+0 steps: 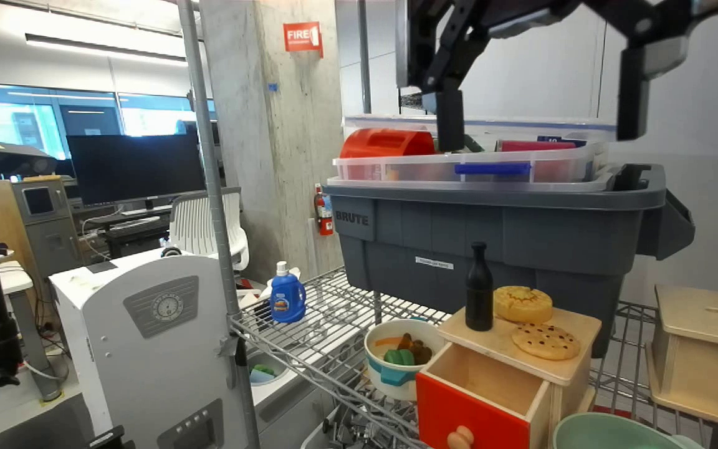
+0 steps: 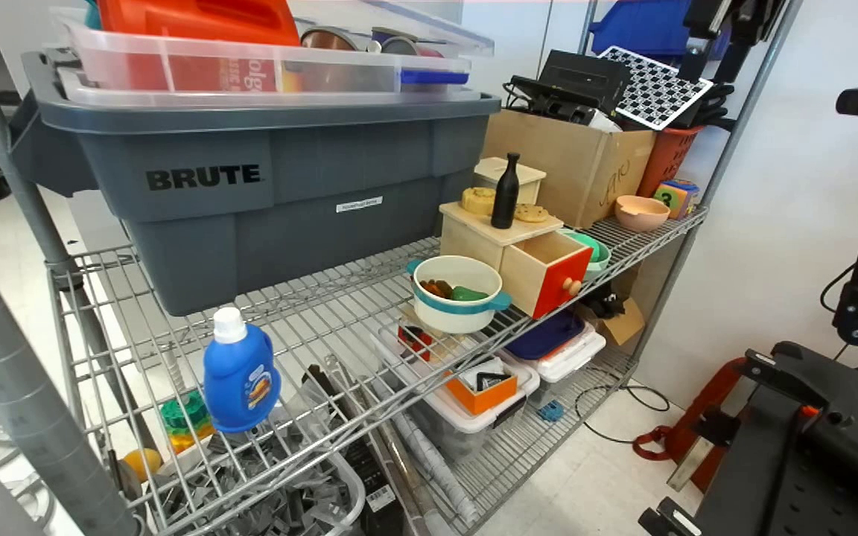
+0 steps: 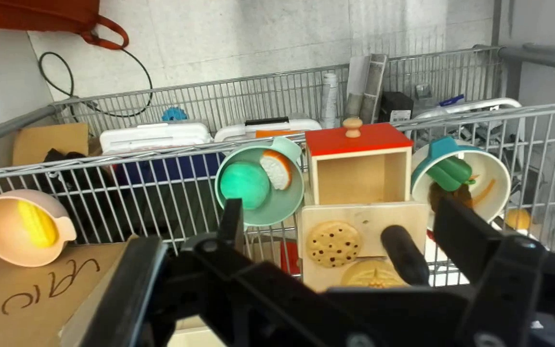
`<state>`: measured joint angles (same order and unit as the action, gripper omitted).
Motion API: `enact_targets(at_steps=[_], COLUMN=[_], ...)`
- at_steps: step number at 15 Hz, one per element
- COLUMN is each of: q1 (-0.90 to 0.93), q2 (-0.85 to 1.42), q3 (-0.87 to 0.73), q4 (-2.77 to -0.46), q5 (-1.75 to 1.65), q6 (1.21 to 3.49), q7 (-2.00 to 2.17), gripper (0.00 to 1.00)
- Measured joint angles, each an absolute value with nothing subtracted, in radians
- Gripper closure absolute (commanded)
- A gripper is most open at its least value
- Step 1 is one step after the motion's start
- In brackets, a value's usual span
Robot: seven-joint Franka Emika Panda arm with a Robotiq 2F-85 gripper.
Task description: Put the cookie in the drawer
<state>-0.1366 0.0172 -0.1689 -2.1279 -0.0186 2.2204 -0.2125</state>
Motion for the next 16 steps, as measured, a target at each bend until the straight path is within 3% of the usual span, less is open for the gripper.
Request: enact_targets(at_steps=[16], q1=[-0.224], q2=[0.301], q3=[-0.136], q4=[-1.895], q5=[0.201], q6=[2.335], q7=[-0.349], gripper=[0.00])
